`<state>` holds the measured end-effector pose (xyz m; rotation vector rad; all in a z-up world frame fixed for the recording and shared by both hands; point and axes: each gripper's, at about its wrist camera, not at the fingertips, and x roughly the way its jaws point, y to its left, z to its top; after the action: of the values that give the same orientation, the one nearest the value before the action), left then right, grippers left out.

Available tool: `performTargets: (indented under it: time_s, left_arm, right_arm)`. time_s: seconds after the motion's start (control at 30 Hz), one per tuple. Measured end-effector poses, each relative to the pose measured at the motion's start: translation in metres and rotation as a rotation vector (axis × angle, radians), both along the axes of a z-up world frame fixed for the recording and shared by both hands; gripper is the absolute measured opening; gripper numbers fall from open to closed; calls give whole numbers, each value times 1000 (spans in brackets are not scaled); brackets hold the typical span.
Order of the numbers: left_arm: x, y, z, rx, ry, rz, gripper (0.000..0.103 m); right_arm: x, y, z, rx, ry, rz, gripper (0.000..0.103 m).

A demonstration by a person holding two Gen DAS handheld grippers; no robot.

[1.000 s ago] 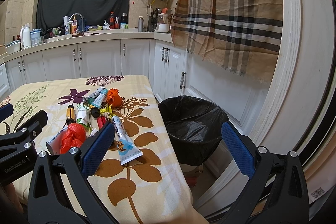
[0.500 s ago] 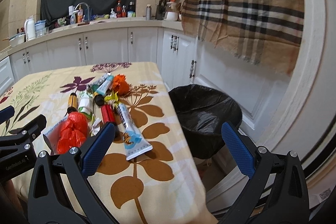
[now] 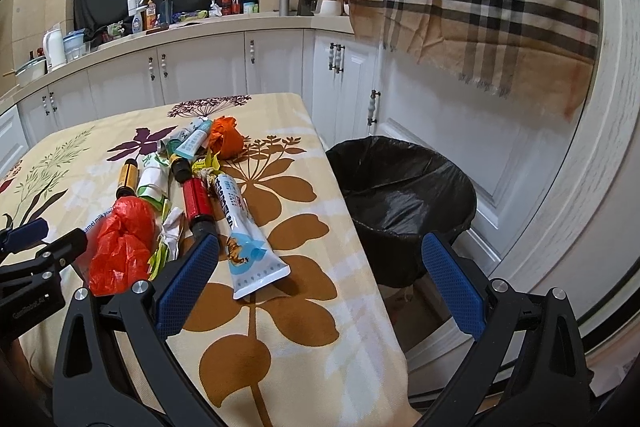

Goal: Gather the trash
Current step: 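Grasp the red plastic bag with the right gripper while the left gripper grasps a white paper wrapper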

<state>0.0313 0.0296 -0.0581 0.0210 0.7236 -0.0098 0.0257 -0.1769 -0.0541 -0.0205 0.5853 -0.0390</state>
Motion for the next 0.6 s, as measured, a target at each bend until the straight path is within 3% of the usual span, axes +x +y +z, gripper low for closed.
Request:
performTargets:
  time_s: [0.13,0.3,0.43,0.6]
  left_arm:
    - [3,-2,-3,16,-2,-8,63]
    - [12,-3,-8,-41,29,-63,39]
    - [14,-4,-12,-84,53,-107,12]
    - [8,0,-12,-104,49,-113,4]
  right_arm:
    - [4,1,-2,1,8,7,99]
    - [5,3,-2,1,12,12,99]
    - [6,6,-1,-2,11,20,99]
    - [5,16,2,-6,7,44,99]
